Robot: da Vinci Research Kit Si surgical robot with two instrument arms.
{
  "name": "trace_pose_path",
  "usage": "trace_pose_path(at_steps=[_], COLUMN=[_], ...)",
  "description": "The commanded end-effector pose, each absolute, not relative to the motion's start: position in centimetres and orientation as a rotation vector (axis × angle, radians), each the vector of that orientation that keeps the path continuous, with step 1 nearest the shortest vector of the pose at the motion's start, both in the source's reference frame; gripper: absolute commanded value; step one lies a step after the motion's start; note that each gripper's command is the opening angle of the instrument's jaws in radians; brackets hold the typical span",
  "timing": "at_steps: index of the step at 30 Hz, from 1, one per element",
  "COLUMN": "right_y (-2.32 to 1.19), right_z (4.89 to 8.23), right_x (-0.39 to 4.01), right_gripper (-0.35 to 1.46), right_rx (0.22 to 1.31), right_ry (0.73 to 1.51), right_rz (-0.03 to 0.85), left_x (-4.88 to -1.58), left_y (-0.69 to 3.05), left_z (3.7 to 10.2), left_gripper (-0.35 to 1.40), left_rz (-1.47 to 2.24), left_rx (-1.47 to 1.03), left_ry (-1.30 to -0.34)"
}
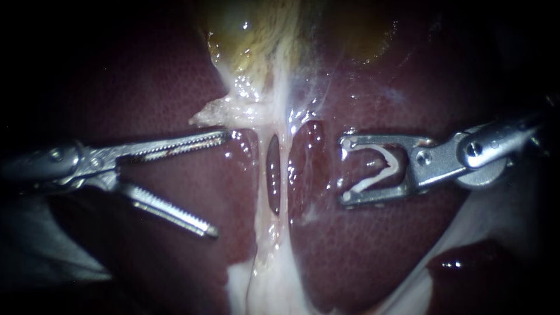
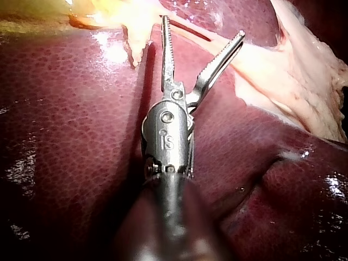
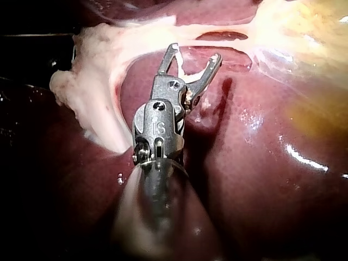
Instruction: Grabbing gallbladder
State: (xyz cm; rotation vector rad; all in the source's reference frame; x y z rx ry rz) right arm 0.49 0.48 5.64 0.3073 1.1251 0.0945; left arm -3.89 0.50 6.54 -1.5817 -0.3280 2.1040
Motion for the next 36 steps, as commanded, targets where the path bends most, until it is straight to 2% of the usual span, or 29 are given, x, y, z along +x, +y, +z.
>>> trace_pose_path(at_steps=[1,10,16,22,30,36], right_y=[0.48,0.47,0.47,0.47,0.47,0.47], right_z=[5.64,5.64,5.64,5.64,5.64,5.64], right_x=[0.49,0.49,0.49,0.49,0.49,0.49], right_gripper=[0.50,0.50,0.50,0.50,0.50,0.50], right_rx=[0.307,0.307,0.307,0.307,0.307,0.307], right_ry=[1.125,1.125,1.125,1.125,1.125,1.125], right_rz=[0.095,0.094,0.094,0.094,0.094,0.094], left_x=[-3.87,-3.68,-3.59,-3.60,-3.62,-3.63], left_y=[0.53,0.96,1.06,1.02,0.95,0.92], left_z=[6.52,6.65,6.86,6.90,6.87,6.81], left_gripper=[1.09,1.03,0.89,0.52,0.27,-0.12], left_rz=[2.087,2.011,1.988,1.955,1.940,1.915], left_rx=[-1.563,-1.415,-1.318,-1.238,-1.210,-1.195], left_ry=[-0.327,-0.277,-0.303,-0.359,-0.391,-0.409])
